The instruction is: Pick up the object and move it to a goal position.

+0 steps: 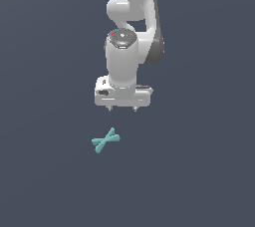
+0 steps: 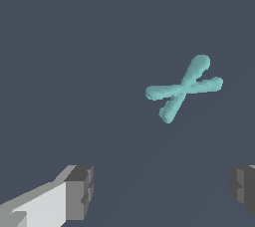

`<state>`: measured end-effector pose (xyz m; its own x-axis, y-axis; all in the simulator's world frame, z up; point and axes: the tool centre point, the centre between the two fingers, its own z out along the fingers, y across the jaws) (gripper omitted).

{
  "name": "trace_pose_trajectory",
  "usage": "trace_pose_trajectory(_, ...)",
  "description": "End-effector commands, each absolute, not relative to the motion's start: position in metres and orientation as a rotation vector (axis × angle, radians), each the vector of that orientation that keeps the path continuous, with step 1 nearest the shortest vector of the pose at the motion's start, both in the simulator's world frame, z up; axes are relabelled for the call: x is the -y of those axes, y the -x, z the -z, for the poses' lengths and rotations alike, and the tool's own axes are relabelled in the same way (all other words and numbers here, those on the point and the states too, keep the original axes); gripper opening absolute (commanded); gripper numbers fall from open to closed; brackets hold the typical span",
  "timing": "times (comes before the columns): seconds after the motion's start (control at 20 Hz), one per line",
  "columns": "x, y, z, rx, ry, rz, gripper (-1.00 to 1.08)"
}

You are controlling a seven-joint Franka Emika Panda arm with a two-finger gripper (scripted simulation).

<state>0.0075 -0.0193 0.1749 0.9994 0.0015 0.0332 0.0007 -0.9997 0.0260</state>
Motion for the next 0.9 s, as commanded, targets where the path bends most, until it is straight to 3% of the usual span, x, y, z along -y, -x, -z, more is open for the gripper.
trace_pose_trajectory(0.0, 0.019, -0.008, -0.175, -0.002, -3.115, -0.052, 1.0)
trace_pose_trajectory(0.85, -0.002, -0.015, -0.191, -0.084, -3.1, -0.094, 1.0)
